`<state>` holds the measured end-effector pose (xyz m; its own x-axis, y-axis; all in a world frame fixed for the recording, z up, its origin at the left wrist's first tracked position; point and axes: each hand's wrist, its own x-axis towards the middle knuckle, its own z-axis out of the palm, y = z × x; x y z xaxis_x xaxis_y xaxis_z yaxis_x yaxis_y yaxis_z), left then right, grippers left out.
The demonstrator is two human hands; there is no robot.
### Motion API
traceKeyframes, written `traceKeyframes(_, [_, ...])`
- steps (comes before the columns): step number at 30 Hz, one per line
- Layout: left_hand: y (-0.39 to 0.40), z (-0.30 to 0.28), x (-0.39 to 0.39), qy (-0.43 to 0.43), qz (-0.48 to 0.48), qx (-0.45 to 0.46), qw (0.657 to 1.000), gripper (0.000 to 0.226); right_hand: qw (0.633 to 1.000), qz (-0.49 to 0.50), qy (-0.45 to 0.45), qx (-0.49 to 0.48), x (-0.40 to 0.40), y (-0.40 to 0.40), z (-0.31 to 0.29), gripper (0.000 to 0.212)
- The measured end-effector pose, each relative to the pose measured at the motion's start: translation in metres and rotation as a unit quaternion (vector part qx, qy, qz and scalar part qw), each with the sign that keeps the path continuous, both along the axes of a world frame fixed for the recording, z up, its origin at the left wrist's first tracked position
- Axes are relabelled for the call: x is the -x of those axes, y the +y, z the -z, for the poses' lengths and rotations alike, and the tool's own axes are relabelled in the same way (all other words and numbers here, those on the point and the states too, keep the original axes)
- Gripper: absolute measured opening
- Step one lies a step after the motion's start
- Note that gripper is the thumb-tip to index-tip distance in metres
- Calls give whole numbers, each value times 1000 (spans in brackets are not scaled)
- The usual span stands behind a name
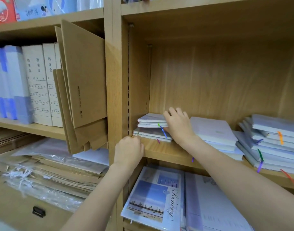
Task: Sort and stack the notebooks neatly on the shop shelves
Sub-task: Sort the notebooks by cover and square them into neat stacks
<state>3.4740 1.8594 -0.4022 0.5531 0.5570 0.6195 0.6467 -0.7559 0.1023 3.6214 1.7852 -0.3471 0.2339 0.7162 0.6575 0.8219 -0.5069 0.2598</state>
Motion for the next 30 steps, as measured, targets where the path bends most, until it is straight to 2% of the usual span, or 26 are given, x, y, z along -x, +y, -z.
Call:
traceKeyframes(3, [-1, -1, -1, 15, -13, -1, 1000, 25, 987, -30, 136, 75, 1, 10, -4, 43])
traceKeyframes(6, [-5, -7, -2, 45, -30, 6, 999, 23, 988, -38, 122, 90, 8, 3, -7, 29])
traceKeyframes(9, [-10, -17, -7, 71, -35, 53, 995, 21, 995, -27, 96, 9, 2, -34, -9, 24])
traceKeyframes(12, [-22, -27, -18, 25, 2, 143, 989, 25, 992, -17, 101, -78, -10, -94, -18, 27])
traceKeyframes(13, [-29, -28, -24, 15, 21, 147, 989, 30, 991, -15, 98, -94, -15, -115, -21, 27])
traceKeyframes(17, [-79, -33, -64, -25, 110, 57, 992, 43, 987, 31, 77, -138, -42, -209, -32, 25])
traceKeyframes(22, [-171, -39, -127, -109, 262, 6, 959, 46, 972, 153, 90, -151, -87, -337, -30, 29])
traceKeyframes(24, [-204, -37, -149, -94, 305, -14, 948, 50, 959, 206, 125, -151, -108, -382, -29, 35])
traceKeyframes(26, [-234, -36, -168, -53, 325, -52, 943, 48, 945, 233, 192, -126, -129, -414, -25, 51])
traceKeyframes(28, [-256, -32, -187, -33, 342, -116, 932, 47, 942, 218, 245, -73, -151, -431, -17, 68])
traceKeyframes(30, [-268, -27, -203, 9, 332, -165, 929, 66, 951, 181, 248, -33, -169, -431, -9, 72])
